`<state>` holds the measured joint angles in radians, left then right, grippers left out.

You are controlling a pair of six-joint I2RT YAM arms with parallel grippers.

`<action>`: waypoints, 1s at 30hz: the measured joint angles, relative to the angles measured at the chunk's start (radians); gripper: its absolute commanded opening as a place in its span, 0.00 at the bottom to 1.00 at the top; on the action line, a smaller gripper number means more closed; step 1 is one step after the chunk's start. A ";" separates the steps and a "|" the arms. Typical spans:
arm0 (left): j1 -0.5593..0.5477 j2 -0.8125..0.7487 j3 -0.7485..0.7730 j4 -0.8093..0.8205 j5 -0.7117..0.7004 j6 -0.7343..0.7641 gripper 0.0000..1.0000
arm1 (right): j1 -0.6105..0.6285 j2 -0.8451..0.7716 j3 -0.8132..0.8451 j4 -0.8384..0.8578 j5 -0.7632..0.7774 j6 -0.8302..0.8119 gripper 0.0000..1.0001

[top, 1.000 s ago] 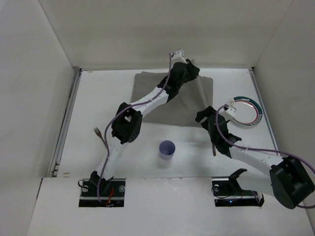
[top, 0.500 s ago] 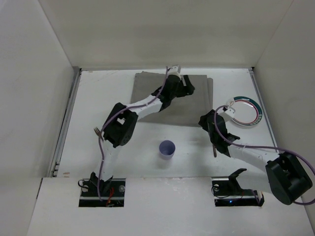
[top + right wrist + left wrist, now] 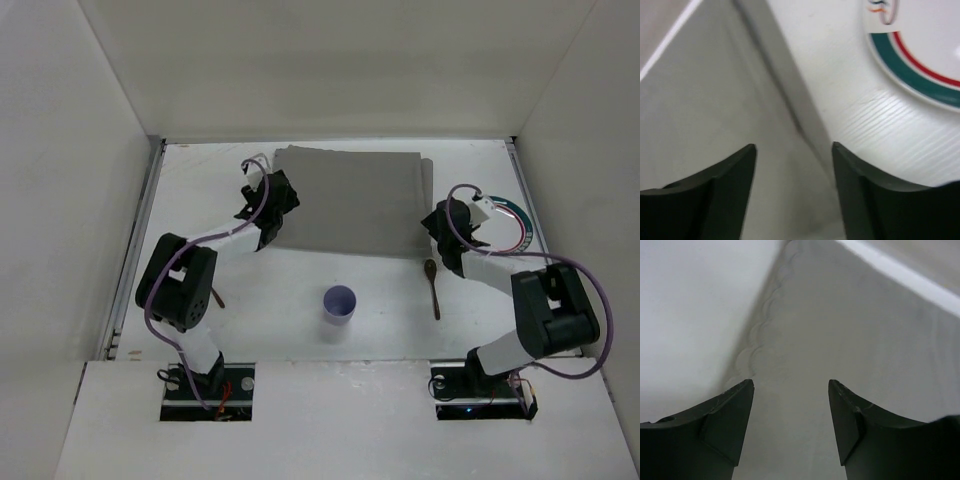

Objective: Set the dinner table for one person

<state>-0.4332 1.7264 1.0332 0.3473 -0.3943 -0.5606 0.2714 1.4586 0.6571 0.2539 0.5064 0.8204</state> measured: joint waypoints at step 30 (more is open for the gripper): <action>0.138 0.079 -0.163 0.032 0.100 -0.161 0.11 | -0.106 0.273 0.317 -0.137 -0.309 0.048 0.71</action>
<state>-0.2951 1.8053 0.8707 0.3798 -0.2939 -0.7219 0.1650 1.7317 0.9737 0.1165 0.1970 0.8680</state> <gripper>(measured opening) 0.122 0.726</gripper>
